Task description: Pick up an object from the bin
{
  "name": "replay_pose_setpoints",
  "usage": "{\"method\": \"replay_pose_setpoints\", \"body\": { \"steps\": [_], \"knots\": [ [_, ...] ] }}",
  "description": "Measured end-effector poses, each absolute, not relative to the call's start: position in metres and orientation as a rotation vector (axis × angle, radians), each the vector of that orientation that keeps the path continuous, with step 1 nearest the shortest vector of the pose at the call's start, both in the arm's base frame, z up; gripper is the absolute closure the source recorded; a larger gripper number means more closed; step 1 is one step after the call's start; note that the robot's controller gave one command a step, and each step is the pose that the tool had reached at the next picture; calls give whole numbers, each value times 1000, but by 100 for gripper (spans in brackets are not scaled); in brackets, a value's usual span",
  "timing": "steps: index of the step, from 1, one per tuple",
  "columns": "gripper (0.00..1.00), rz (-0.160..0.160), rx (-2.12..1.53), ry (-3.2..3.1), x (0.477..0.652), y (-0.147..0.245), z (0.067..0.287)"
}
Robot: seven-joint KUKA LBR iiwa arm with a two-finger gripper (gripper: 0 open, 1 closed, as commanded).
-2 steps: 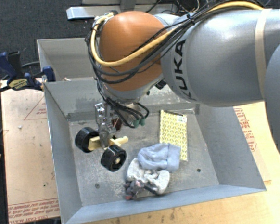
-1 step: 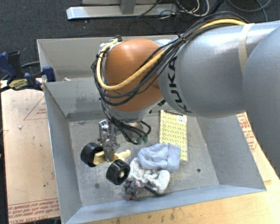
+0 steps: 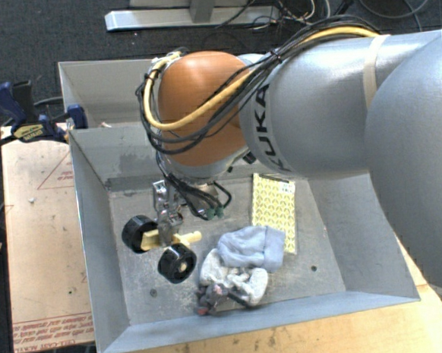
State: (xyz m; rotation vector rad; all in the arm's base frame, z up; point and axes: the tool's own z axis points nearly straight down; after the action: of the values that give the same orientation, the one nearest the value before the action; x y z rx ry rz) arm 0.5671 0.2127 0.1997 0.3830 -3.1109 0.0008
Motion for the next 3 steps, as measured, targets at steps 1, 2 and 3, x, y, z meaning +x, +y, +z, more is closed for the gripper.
{"method": "replay_pose_setpoints", "body": {
  "steps": [1, 2, 3],
  "knots": [
    [100, -2, 521, -3098, 533, 207, 107],
    [100, -2, 520, -3098, 533, 207, 107],
    [100, 1, 525, -3091, 530, 209, 157]
  ]
}}
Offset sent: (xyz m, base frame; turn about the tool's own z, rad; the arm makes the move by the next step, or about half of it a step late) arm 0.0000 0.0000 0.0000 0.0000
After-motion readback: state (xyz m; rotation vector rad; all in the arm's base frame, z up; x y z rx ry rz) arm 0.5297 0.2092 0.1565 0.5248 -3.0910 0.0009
